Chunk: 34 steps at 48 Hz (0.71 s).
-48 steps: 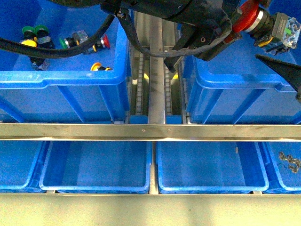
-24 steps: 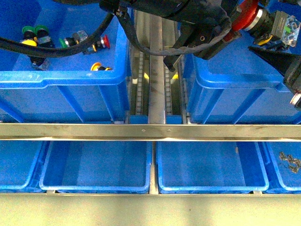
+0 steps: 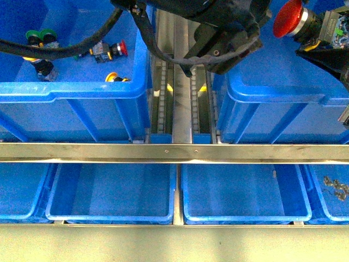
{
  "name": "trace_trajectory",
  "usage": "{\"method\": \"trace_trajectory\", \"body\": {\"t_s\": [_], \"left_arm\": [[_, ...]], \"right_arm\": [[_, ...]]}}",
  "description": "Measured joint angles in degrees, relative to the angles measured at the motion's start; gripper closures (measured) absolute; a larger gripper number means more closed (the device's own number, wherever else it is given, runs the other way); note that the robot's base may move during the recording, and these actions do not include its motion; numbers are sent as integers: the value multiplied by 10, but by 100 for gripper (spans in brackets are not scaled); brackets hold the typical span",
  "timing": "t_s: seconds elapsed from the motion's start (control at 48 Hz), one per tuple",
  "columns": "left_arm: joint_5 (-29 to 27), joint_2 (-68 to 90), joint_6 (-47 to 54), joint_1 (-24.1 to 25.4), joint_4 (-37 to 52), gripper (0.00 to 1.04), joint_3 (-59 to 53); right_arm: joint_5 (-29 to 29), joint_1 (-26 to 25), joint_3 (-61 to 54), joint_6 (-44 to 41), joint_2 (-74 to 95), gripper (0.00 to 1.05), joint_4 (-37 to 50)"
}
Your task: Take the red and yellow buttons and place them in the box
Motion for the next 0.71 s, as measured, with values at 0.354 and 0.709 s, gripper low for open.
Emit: {"method": "trace_trajectory", "body": {"t_s": [0.354, 0.709], "left_arm": [[-33, -2, 60, 34, -28, 9, 44], [-77, -163, 168, 119, -24, 8, -76]], "right_arm": [[6, -11, 3, -9, -10, 67, -26], [13, -33, 4, -29, -34, 67, -75]]}}
